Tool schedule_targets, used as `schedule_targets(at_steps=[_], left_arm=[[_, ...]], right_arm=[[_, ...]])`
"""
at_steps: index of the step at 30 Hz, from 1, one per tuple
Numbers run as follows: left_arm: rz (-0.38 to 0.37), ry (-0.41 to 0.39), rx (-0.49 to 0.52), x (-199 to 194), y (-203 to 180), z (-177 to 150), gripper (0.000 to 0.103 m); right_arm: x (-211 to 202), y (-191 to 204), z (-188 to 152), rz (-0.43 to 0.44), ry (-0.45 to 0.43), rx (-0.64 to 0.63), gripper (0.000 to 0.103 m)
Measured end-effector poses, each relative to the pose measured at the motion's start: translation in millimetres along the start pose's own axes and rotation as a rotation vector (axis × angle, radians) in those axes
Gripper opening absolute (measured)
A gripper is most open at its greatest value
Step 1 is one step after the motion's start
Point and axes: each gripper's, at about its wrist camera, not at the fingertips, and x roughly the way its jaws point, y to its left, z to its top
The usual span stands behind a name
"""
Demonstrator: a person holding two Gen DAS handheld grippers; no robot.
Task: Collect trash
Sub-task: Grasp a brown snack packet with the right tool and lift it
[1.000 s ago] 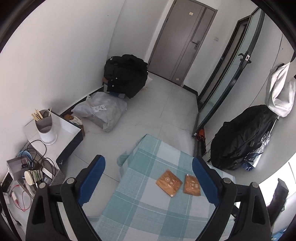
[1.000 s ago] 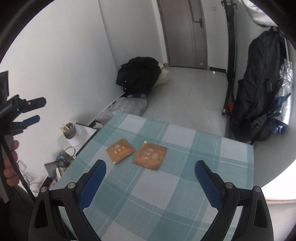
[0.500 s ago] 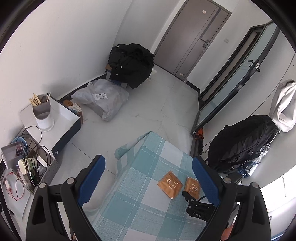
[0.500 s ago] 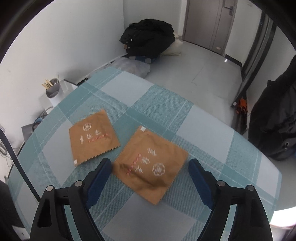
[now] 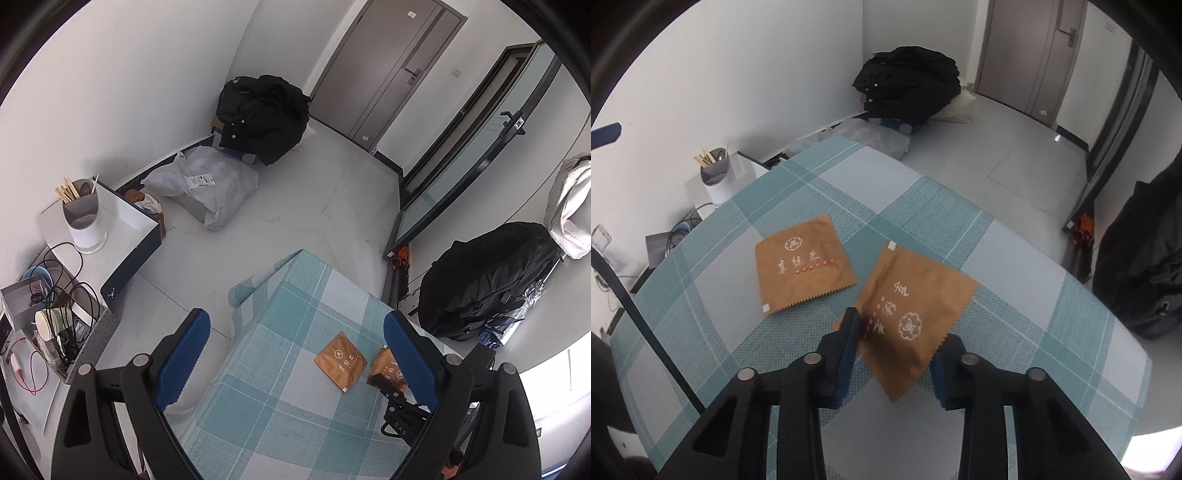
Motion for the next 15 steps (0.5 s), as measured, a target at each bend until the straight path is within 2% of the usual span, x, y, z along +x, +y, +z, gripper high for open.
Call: schedule_targets(at_steps=[9,15], left_arm=[[0.021,0.017,0.025,6,-4,-1,0.093],[0.062,0.029,0.089,13,-12,-5,0.093]], right_arm=[[-19,-15,-5,0.085,-0.023,0.110,0.003],[-40,-22,-12,0.105,-0.042,0.165,0.002]])
